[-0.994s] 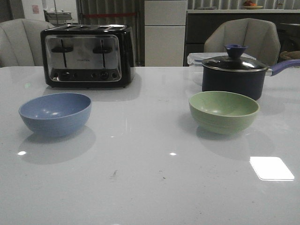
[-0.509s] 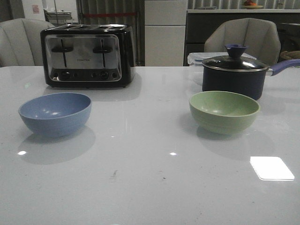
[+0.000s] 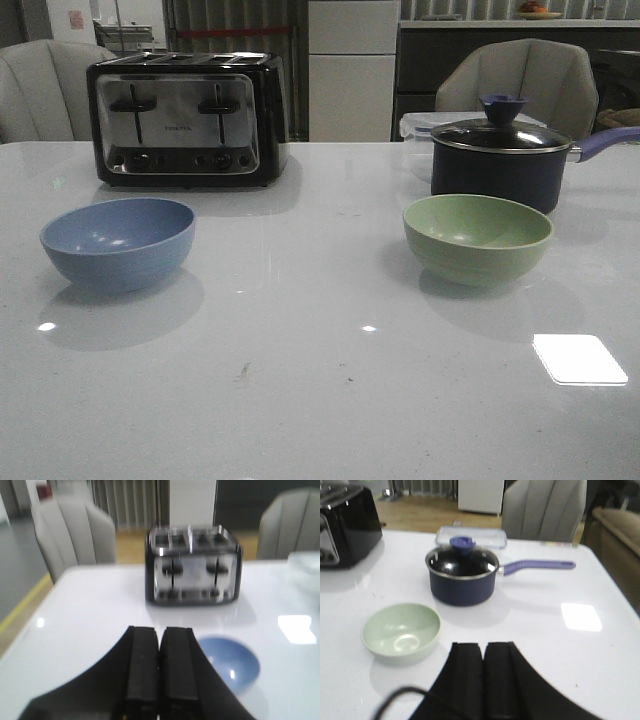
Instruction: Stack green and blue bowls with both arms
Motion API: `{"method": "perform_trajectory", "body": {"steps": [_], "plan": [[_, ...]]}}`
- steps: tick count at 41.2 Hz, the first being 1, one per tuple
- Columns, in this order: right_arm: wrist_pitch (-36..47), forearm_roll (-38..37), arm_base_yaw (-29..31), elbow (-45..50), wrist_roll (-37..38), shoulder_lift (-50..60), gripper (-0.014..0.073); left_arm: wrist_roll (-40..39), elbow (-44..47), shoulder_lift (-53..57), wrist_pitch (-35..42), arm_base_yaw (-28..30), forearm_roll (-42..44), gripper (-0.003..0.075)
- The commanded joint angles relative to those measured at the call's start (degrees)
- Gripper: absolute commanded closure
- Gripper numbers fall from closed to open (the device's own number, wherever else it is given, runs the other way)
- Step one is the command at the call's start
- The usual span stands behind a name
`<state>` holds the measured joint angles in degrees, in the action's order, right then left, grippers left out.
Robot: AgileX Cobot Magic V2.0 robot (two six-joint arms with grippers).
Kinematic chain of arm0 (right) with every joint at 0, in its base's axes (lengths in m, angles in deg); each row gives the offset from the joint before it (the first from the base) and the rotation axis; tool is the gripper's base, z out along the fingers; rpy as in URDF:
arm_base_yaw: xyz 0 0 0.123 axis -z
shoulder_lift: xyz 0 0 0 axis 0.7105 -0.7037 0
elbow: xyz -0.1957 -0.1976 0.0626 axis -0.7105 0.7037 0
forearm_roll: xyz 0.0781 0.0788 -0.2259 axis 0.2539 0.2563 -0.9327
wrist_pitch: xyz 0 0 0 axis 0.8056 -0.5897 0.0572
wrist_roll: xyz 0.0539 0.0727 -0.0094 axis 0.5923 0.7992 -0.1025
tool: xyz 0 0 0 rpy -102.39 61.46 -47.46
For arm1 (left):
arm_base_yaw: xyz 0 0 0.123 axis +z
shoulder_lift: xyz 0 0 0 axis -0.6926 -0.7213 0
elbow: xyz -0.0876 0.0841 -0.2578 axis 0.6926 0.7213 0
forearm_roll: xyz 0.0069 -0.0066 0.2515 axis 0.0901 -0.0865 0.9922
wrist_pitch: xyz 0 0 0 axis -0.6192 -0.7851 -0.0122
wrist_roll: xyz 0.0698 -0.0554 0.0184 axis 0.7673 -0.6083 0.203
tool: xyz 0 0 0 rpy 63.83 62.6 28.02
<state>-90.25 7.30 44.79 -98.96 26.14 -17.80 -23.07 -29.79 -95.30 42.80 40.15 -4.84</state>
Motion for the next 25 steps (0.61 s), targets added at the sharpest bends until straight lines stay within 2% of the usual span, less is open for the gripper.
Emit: {"method": "perform_trajectory", "body": {"steps": [1,12,21,23,25], "plan": [[0.79,-0.63,0.30,-2.73,0.05,-5.57,0.0566,0.08,-2.07,-4.98,0.48,-0.52,-0.40,0.0627],[-2.81,-0.51,0.30,-2.73,0.05,-18.04,0.0566,0.08,-2.07,-15.49,-2.69,-0.52,-0.40,0.0627],[-4.96,0.72,0.30,-2.73,0.05,-23.11,0.0563,0.08,-2.07,-21.46,-2.90,-0.52,-0.40,0.0627],[-5.49,0.72,0.30,-2.86,0.05,-23.84,0.0545,0.08,-2.07,-22.52,-3.03,-0.52,-0.40,0.0627],[-5.76,0.85,0.30,-2.87,0.05,-24.29,0.0487,0.08,-2.07,-23.01,-3.03,-0.52,-0.40,0.0625]]}}
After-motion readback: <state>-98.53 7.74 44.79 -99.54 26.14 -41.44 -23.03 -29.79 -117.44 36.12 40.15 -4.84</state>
